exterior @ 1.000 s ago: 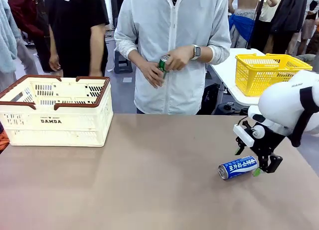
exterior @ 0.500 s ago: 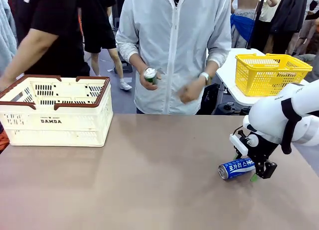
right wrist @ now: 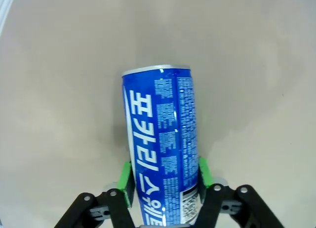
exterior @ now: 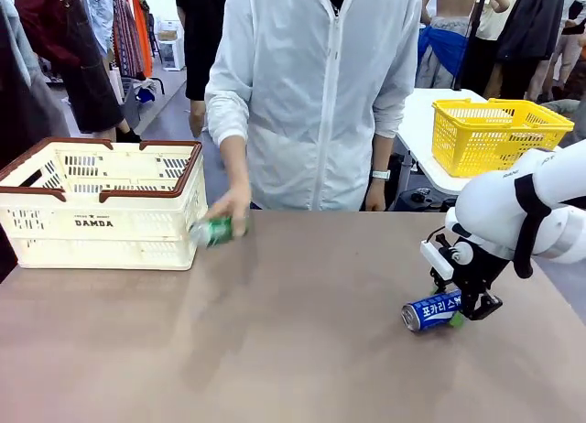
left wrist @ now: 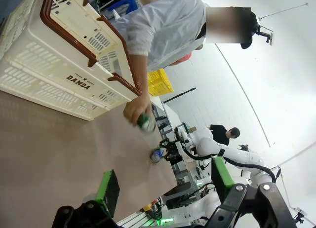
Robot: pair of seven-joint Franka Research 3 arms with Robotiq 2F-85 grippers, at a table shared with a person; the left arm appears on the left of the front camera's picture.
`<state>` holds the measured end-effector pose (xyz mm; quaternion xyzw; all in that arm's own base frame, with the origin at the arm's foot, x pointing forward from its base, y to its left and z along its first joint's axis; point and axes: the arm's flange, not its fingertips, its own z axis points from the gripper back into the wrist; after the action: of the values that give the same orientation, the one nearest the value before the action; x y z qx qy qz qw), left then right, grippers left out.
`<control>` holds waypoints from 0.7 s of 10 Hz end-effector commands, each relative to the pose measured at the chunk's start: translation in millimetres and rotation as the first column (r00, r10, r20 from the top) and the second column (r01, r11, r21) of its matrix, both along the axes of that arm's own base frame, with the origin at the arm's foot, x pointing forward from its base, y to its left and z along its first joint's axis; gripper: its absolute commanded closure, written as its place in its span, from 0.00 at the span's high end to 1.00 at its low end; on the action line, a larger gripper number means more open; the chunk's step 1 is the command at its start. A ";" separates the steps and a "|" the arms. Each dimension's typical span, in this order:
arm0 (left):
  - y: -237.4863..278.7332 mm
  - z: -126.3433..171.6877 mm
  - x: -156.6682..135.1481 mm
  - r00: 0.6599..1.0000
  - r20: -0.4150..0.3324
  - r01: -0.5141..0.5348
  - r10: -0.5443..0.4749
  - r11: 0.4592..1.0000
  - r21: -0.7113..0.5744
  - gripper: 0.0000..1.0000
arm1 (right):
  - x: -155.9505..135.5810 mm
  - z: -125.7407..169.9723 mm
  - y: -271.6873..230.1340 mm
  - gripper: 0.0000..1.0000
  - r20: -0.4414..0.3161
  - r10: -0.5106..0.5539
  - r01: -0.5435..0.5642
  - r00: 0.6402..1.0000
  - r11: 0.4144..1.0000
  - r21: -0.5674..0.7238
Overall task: Place the drinks into the Shopping basket.
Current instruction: Pick up one drink and place it into the Shopping basket.
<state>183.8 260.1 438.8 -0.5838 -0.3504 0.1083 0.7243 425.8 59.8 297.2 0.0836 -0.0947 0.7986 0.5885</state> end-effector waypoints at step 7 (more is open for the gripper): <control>0.7 1.0 -0.8 0.999 0.031 -0.005 0.005 1.000 -0.004 1.00 | -1.2 18.9 -0.3 0.00 -0.194 -0.159 0.186 0.968 0.974 0.127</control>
<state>183.8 260.1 438.8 -0.5838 -0.3504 0.1082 0.7243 424.2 57.2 298.5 0.1342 -0.0908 0.7705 0.6165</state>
